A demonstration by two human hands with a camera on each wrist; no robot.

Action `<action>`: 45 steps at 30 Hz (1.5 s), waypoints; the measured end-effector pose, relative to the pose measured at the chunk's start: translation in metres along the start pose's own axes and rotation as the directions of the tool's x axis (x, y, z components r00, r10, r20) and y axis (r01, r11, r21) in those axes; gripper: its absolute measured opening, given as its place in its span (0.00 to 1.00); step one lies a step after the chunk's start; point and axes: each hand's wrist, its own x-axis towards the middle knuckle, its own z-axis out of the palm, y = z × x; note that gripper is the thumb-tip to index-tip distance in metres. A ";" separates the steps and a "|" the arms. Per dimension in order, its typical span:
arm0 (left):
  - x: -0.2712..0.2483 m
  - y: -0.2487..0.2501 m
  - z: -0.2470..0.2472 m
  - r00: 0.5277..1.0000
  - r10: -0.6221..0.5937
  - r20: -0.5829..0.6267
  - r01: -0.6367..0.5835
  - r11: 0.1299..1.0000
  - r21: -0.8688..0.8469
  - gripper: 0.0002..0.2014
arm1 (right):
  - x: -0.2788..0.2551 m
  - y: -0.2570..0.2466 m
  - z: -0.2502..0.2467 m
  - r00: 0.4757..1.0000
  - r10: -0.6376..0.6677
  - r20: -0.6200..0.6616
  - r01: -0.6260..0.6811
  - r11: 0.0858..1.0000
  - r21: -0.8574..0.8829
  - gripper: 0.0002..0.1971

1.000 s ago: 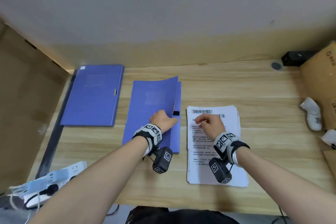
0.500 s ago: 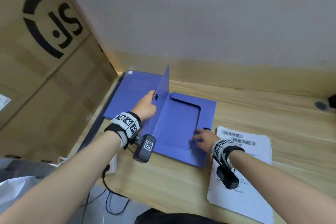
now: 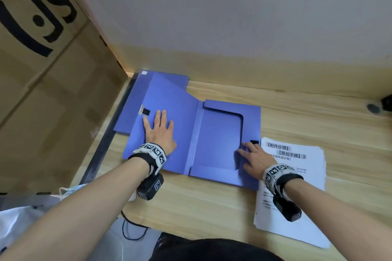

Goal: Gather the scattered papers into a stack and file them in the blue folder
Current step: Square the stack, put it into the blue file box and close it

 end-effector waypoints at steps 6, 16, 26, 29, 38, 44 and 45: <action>0.022 0.023 0.033 0.958 0.098 0.270 -0.015 0.956 -0.294 0.34 | 0.000 -0.003 0.023 0.997 0.065 -0.050 -0.063 0.997 0.048 0.30; 0.024 0.053 0.036 0.991 -0.019 0.132 0.109 0.684 -0.721 0.29 | -0.005 -0.002 0.022 0.947 0.163 -0.276 -0.079 0.954 0.290 0.28; -0.037 0.183 -0.010 0.864 0.491 -0.110 -0.292 0.312 -0.904 0.22 | -0.083 0.089 0.041 0.639 0.715 -0.284 -0.444 0.644 0.623 0.29; -0.059 0.222 -0.007 0.750 0.656 -0.091 -0.415 0.359 -0.836 0.23 | -0.105 0.112 0.052 0.558 0.816 -0.148 -0.573 0.508 0.643 0.35; -0.086 0.302 0.020 0.594 0.781 0.194 -0.692 0.619 -0.372 0.26 | -0.132 0.141 0.084 0.475 0.860 0.186 -0.623 0.180 0.761 0.33; -0.083 0.315 0.012 0.664 0.736 0.130 -0.639 0.649 -0.413 0.08 | -0.133 0.139 0.083 0.582 0.767 0.270 -0.563 0.140 0.814 0.19; -0.081 0.315 0.011 0.668 0.731 0.140 -0.622 0.652 -0.433 0.07 | -0.134 0.137 0.082 0.593 0.767 0.245 -0.535 0.148 0.832 0.18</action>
